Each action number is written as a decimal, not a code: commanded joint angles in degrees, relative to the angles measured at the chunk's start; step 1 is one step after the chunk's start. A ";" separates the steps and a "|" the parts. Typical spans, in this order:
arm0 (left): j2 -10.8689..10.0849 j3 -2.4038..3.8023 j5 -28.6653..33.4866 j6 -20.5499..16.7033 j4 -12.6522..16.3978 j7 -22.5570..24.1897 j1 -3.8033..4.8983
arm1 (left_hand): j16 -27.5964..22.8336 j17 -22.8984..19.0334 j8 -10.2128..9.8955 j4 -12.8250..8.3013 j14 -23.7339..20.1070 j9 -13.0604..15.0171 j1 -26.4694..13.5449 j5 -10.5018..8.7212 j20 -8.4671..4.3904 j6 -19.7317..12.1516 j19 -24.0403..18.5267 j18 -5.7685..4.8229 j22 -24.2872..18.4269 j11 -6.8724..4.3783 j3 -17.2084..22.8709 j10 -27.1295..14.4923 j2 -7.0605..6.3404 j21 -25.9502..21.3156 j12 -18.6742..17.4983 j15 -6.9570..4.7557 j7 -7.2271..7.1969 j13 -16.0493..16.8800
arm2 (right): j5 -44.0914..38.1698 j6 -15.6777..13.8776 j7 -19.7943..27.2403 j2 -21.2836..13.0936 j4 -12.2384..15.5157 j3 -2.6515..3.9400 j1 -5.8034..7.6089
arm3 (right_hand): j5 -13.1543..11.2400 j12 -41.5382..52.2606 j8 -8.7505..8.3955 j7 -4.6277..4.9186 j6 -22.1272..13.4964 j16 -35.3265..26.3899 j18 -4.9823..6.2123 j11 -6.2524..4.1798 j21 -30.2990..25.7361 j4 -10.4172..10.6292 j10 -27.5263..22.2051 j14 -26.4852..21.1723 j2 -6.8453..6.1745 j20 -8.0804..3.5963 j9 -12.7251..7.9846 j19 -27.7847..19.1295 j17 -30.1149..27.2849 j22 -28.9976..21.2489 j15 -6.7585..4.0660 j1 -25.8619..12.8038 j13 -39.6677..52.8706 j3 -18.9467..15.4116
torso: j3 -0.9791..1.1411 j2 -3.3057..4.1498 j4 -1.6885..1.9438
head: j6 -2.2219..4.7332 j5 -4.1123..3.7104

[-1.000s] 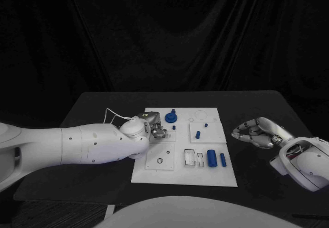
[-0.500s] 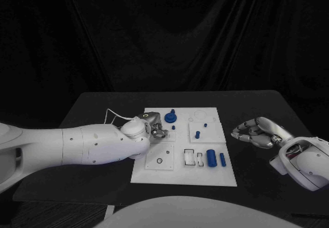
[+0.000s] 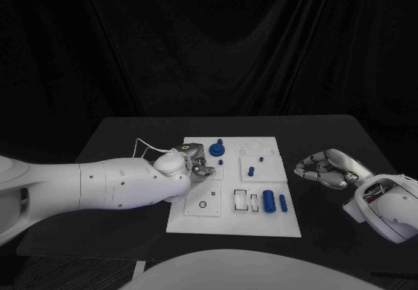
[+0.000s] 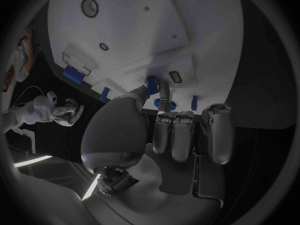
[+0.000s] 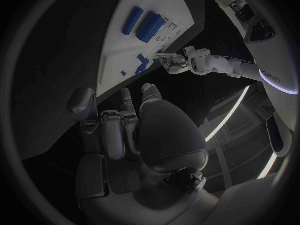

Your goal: Assemble the parts on the task board

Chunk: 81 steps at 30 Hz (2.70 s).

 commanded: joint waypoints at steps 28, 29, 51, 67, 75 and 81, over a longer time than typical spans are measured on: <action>-0.15 0.04 -0.18 2.15 0.01 -0.02 -0.09 | 0.15 15.09 5.83 0.28 6.15 12.78 -9.36 -4.06 -0.05 -2.30 3.60 0.66 12.53 -0.24 -17.42 6.03 4.06 -0.38 0.15 -0.08 -0.59 15.01 | -0.08 -0.51 0.02 0.06 -0.06 0.02 -0.23 | 0.25 -0.20 -0.13 0.28 0.21 -0.24 1.03 -0.07 -0.46 0.15 5.40 3.72 0.15 -0.07 -0.11 -0.44 10.87 6.45 -0.27 0.68 13.57 0.31 | 0.01 0.04 0.01 | 0.00 0.27; -0.17 0.04 -0.18 2.17 0.02 -0.01 -0.09 | 0.15 15.09 6.13 0.27 6.15 13.45 -9.78 -4.07 -0.07 -2.46 3.59 0.67 12.53 -0.26 -17.99 6.03 4.15 -0.42 0.15 -0.10 -0.62 15.01 | -0.08 -0.51 0.02 0.06 -0.07 0.02 -0.23 | 0.25 -0.20 -0.13 0.28 0.21 -0.24 1.03 -0.07 -0.46 0.15 5.40 3.72 0.15 -0.07 -0.11 -0.44 10.87 6.45 -0.27 0.68 13.57 0.31 | 0.01 0.03 0.01 | 0.00 0.31; -3.63 0.10 3.30 3.64 4.04 3.57 7.22 | 0.15 15.09 9.37 -0.70 6.15 23.92 -3.12 0.96 -0.01 -8.01 4.01 0.35 12.95 -0.09 -18.91 6.03 7.16 1.20 0.15 0.04 -0.46 15.01 | -0.08 -0.51 -0.06 -0.01 -0.33 0.03 -0.24 | 0.39 -0.26 -0.15 0.29 0.21 -0.34 1.06 -0.06 -0.59 0.18 5.31 3.65 0.10 -0.07 -0.14 -0.49 10.75 6.43 -0.27 0.69 13.49 0.31 | -0.01 -0.02 0.01 | 0.00 0.36; 6.42 0.12 30.86 43.48 -12.00 1.60 16.12 | 0.15 15.09 -4.96 -0.06 6.15 -2.57 6.00 5.08 2.11 -6.03 3.34 0.54 12.69 2.48 -20.86 6.03 11.20 0.74 0.15 2.28 2.57 15.01 | -0.08 -0.35 -0.20 0.40 -0.33 0.03 -0.23 | 0.44 -0.22 -0.16 0.30 0.21 -0.27 1.04 -0.05 -0.51 0.22 5.37 3.70 0.08 -0.07 -0.15 -0.45 10.84 6.46 -0.27 0.68 13.54 0.31 | -0.01 -0.02 -0.06 | 0.00 0.00; 10.83 0.11 31.96 50.65 -18.46 -1.08 16.10 | 0.15 15.09 -4.69 -0.07 6.15 -8.91 5.72 7.01 1.57 -1.63 3.66 0.43 12.83 1.71 -21.72 6.03 11.26 1.32 0.15 1.60 1.74 15.01 | -0.09 -0.19 -0.21 0.63 -0.31 0.03 -0.23 | 0.44 -0.22 -0.16 0.30 0.21 -0.27 1.04 -0.05 -0.51 0.22 5.37 3.70 0.08 -0.07 -0.15 -0.45 10.84 6.46 -0.27 0.68 13.54 0.31 | -0.01 0.04 -0.01 | 0.00 0.35; 13.04 0.11 32.10 51.97 -21.58 -1.49 15.81 | 0.15 15.09 -4.75 -0.20 6.15 -9.75 5.81 7.60 1.47 -1.26 3.71 0.42 12.85 1.60 -21.79 6.03 11.20 1.37 0.15 1.50 1.63 15.01 | -0.09 -0.10 -0.24 0.79 -0.34 0.03 -0.23 | 0.44 -0.22 -0.16 0.30 0.21 -0.27 1.04 -0.05 -0.51 0.22 5.37 3.70 0.08 -0.07 -0.15 -0.45 10.84 6.46 -0.27 0.68 13.54 0.31 | -0.02 0.22 -0.03 | 0.00 0.63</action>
